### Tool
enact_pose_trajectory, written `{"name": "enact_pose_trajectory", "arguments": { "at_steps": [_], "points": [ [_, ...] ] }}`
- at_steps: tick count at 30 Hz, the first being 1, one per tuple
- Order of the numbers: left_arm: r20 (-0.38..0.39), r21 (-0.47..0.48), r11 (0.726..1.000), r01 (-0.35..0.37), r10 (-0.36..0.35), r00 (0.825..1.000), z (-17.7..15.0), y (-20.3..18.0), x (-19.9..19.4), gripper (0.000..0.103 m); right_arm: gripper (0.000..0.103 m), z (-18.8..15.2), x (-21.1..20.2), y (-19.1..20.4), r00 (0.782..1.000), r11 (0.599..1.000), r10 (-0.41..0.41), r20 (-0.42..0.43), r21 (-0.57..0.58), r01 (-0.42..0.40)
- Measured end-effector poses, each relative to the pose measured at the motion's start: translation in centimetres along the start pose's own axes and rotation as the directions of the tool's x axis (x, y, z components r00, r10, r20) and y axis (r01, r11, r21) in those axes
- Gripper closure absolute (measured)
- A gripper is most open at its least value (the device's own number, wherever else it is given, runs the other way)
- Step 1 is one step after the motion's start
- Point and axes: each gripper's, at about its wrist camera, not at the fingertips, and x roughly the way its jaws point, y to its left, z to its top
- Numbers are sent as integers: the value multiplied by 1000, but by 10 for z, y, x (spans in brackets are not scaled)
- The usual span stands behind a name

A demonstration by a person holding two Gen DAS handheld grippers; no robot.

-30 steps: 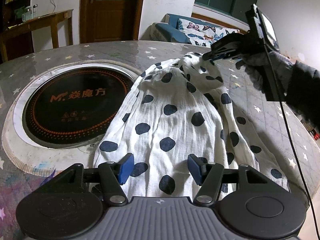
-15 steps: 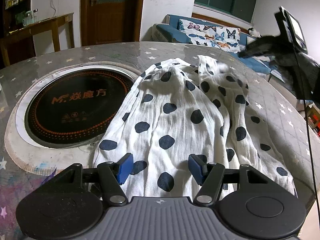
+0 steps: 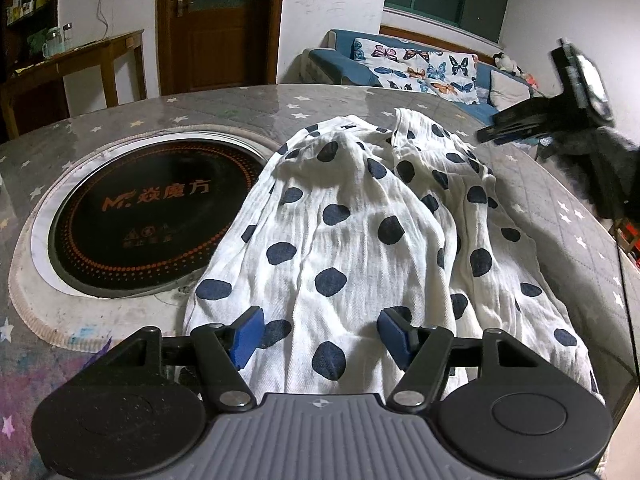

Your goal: Fold clothes

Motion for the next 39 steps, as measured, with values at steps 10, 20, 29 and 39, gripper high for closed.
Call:
{"name": "enact_pose_trajectory", "arguments": {
  "at_steps": [10,20,29,39],
  "points": [
    [0,-4,1000,11,-11,1000,1,2,0,35,101,-9,19,17,1000,1000,-3,18,-14,3],
    [10,-3,1000,14,-14,1000,0,3,0,35,101,-13,-22,6,968,955,-239,71,-162,248],
    [19,-18,1000,14,-13,1000,0,6,-10,35,89,6,-33,33,998,996,1,61,-93,5],
    [45,-19,999,-32,33,998,-5,22,-29,37,77,19,19,124,970,954,228,-87,-179,-240]
  ]
}}
